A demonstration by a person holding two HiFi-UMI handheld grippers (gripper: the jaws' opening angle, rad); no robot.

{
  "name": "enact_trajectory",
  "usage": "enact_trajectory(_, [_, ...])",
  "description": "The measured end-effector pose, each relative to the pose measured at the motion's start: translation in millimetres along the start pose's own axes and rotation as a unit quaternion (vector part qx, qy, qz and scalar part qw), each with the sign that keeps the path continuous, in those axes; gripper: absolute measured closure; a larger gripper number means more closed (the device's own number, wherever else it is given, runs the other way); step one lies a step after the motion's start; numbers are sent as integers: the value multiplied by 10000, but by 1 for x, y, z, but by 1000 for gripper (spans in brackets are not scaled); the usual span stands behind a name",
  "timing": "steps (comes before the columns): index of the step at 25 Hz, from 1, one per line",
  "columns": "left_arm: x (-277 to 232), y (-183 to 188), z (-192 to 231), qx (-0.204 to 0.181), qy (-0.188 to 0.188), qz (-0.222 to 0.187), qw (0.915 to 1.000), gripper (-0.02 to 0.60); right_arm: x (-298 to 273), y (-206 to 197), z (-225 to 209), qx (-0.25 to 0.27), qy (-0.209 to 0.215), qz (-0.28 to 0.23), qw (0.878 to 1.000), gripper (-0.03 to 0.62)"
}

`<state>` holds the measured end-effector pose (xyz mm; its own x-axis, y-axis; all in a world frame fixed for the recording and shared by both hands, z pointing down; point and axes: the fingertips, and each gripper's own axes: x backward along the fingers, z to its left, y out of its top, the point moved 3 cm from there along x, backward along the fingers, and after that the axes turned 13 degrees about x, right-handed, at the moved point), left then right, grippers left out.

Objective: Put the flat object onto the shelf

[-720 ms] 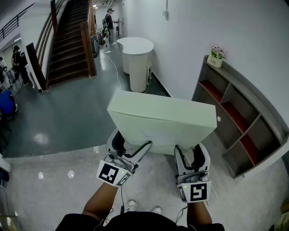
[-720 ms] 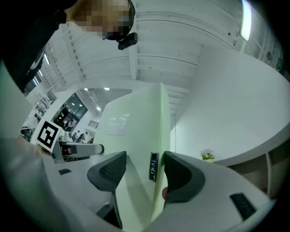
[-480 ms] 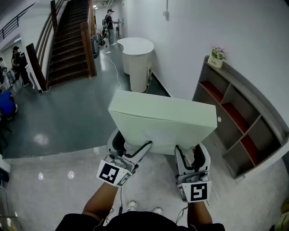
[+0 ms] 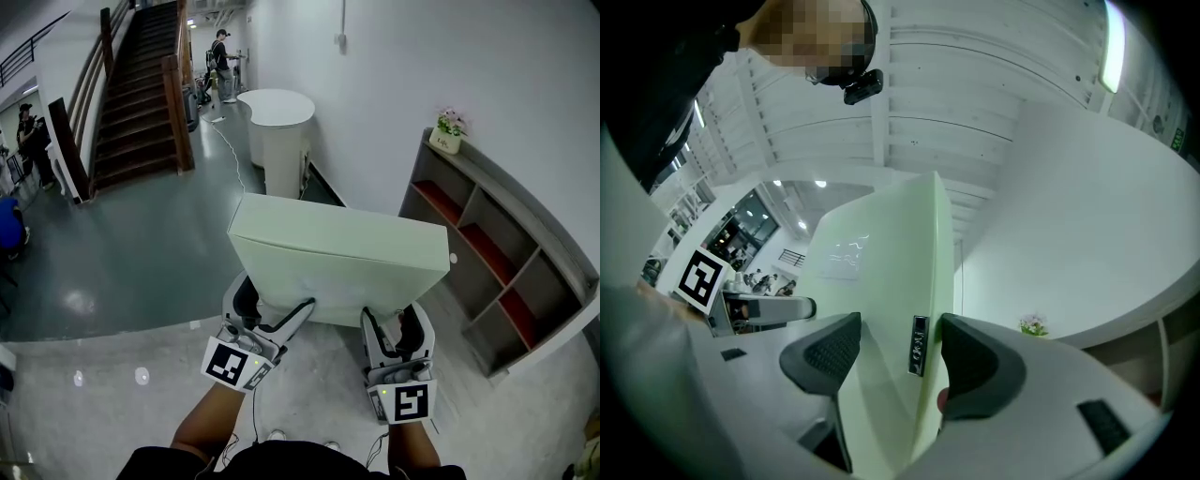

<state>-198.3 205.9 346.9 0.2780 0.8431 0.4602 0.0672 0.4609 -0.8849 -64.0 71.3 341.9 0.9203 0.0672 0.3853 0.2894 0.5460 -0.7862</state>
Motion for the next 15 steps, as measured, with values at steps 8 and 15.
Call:
enact_trajectory(8, [2, 16, 37, 77, -251, -107, 9996, 130, -27, 13, 24, 189, -133, 130, 9996, 315])
enact_trajectory(15, [0, 17, 48, 203, -591, -135, 9980, 130, -29, 20, 35, 312, -473, 179, 9982, 315])
